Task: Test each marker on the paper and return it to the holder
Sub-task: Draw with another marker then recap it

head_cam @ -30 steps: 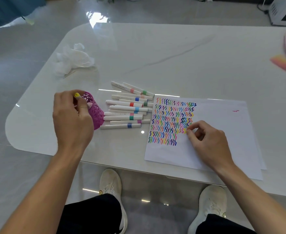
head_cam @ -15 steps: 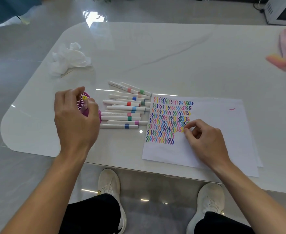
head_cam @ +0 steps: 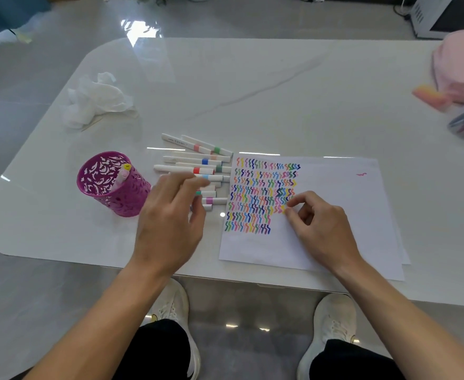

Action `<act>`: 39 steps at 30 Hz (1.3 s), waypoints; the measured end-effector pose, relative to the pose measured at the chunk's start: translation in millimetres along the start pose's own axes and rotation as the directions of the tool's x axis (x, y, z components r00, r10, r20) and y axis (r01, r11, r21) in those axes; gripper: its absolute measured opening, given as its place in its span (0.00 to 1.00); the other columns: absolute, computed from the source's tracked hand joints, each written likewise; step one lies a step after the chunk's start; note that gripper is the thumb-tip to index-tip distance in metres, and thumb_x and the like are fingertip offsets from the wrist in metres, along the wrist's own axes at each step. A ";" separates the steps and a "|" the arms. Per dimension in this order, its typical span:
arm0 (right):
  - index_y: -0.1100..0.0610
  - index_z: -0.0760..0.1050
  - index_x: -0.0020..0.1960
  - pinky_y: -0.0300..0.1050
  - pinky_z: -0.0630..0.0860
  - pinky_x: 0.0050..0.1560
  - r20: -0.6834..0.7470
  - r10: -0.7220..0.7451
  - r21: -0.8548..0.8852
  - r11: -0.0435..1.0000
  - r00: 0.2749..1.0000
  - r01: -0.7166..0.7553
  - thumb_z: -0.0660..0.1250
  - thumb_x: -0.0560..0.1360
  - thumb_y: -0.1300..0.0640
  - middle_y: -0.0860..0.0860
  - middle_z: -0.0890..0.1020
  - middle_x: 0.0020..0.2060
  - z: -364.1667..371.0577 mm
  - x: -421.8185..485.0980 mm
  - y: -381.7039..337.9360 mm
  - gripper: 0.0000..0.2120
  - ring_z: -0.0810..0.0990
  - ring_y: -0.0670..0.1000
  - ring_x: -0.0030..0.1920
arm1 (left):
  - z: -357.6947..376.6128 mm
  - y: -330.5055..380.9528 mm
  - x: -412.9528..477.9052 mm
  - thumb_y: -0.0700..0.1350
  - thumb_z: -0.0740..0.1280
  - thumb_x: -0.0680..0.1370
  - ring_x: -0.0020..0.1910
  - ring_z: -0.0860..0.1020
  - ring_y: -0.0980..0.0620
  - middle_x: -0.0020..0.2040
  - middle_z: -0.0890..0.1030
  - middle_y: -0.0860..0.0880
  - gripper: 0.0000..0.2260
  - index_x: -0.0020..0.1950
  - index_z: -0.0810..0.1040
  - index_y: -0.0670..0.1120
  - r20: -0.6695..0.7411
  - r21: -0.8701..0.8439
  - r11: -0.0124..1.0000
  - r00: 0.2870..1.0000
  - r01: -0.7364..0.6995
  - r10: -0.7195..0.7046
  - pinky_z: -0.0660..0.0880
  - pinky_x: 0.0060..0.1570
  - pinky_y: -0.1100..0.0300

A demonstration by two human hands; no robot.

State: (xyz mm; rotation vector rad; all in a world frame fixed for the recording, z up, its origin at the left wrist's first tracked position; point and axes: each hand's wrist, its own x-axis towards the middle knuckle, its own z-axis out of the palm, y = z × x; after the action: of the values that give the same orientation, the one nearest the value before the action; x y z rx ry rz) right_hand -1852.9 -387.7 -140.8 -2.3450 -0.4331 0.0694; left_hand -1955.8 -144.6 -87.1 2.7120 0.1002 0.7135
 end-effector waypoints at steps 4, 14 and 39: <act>0.50 0.80 0.49 0.35 0.70 0.35 0.012 0.003 0.001 1.000 1.000 -0.003 0.72 0.78 0.55 0.44 0.78 0.28 -0.5 -0.3 0.6 0.02 0.78 0.44 0.31 | 10.5 -3.5 -6.0 0.41 0.72 0.77 0.52 0.79 0.48 0.54 0.81 0.49 0.09 0.57 0.82 0.46 0.217 0.056 0.996 0.973 0.072 -0.083 0.82 0.45 0.50; 0.50 0.80 0.50 0.34 0.69 0.34 0.020 0.013 0.000 1.000 1.000 -0.013 0.72 0.78 0.55 0.45 0.78 0.28 0.0 0.4 1.6 0.02 0.78 0.45 0.31 | 27.1 -8.1 -7.6 0.38 0.72 0.76 0.52 0.77 0.43 0.52 0.81 0.46 0.08 0.55 0.82 0.43 0.279 0.147 0.979 0.944 0.138 -0.175 0.79 0.44 0.47; 0.51 0.80 0.53 0.43 0.74 0.37 0.056 -0.006 -0.016 1.000 0.998 0.007 0.72 0.78 0.54 0.44 0.78 0.29 -2.1 1.1 0.5 0.04 0.78 0.45 0.32 | 13.6 -13.2 2.9 0.43 0.71 0.77 0.55 0.74 0.49 0.54 0.78 0.50 0.07 0.55 0.82 0.47 0.437 0.095 0.984 0.882 0.148 -0.175 0.76 0.54 0.53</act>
State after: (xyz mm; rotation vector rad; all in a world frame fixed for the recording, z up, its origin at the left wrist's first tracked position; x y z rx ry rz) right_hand -1851.3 -389.0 -139.5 -2.3618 -0.4697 0.1291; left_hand -1946.4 -135.8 -101.3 2.8042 0.2365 0.0312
